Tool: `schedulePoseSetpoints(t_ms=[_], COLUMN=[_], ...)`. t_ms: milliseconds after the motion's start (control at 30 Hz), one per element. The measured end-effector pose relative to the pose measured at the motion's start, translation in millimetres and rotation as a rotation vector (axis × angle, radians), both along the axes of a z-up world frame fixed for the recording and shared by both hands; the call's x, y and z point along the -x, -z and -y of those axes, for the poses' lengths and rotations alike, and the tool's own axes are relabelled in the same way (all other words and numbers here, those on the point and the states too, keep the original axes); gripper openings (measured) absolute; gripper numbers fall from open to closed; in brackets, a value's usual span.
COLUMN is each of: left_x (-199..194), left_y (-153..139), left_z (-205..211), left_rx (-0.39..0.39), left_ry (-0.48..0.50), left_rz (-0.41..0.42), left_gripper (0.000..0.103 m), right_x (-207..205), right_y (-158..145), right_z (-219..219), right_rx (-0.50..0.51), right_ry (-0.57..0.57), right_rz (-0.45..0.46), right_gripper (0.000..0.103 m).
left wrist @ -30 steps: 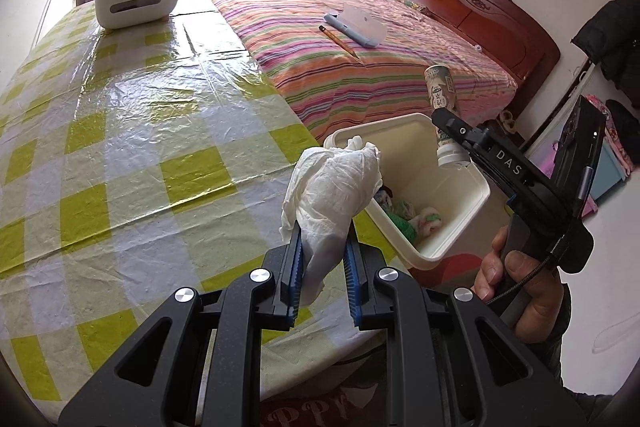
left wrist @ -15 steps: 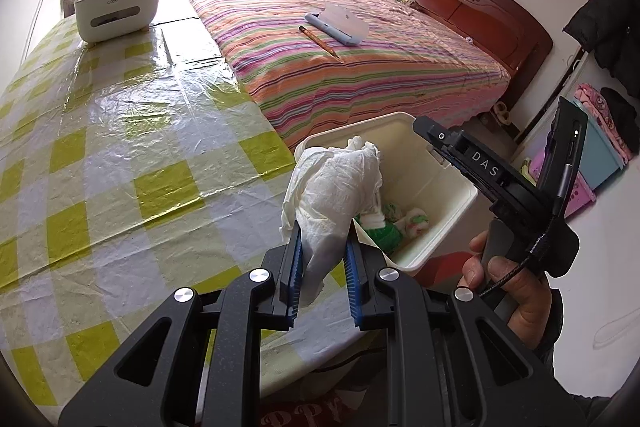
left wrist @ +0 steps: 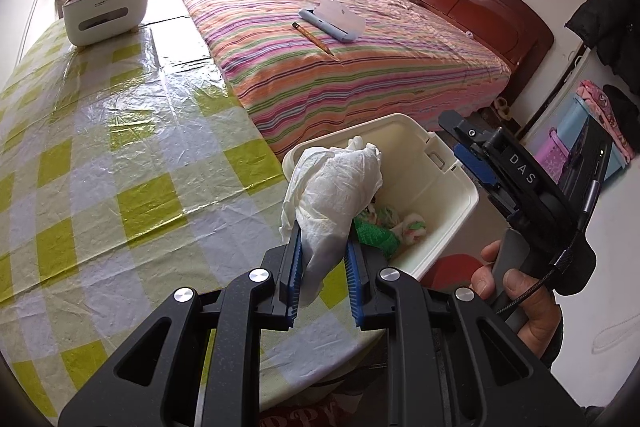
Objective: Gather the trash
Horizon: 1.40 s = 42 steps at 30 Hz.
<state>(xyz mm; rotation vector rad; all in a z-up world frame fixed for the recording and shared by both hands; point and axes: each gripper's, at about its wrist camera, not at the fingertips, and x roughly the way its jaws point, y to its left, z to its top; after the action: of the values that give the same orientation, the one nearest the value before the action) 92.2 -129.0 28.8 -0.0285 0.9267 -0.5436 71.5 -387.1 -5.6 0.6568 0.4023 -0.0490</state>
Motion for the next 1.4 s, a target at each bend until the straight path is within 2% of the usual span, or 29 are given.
schedulePoseSetpoints(t_ms=[233,533,867,900,933,967,1000,1133,1233,1400], left_x=[-13.9,-25.6,-32.9,-32.8,-32.4,-31.8,-30.2,-21.7,-7.9,26.1], left_y=[-2.7,-2.1,0.4,0.5,0.3,-0.3,-1.2,-6.5,-11.1,-13.3], left_z=[19.4,58.5,86.3,87.3,88.5,88.8,87.7,72.2,42.3,-17.5], left_rx=[-0.021,-0.068,-0.122,-0.123,-0.120,-0.119,-0.122,-0.125,-0.110,-0.130], left_ry=[0.014,0.061,0.082,0.078,0.079,0.078,0.068,0.047,0.011,-0.087], left_rz=[0.002,0.008,0.030,0.033,0.035,0.039,0.052,0.083,0.108,0.234], left_gripper=[0.019,0.019,0.023,0.032,0.050,0.061,0.077,0.079,0.080,0.085], right_x=[9.4,17.4,19.4,19.2,19.2,19.0,18.7,18.8,20.0,24.0], right_y=[0.2,2.8,2.9,3.5,3.9,4.4,4.8,4.9,1.5,-4.4], right_z=[13.5,31.2,34.6,34.9,35.0,35.2,35.5,35.2,28.7,3.0], right_rx=[-0.064,-0.137,-0.146,-0.147,-0.149,-0.152,-0.154,-0.146,-0.108,-0.018], right_ry=[0.057,0.098,0.110,0.110,0.110,0.110,0.108,0.100,0.089,0.042], right_rz=[0.053,0.078,0.083,0.082,0.082,0.080,0.079,0.077,0.085,0.104], right_gripper=[0.063,0.063,0.064,0.064,0.064,0.064,0.064,0.064,0.064,0.064])
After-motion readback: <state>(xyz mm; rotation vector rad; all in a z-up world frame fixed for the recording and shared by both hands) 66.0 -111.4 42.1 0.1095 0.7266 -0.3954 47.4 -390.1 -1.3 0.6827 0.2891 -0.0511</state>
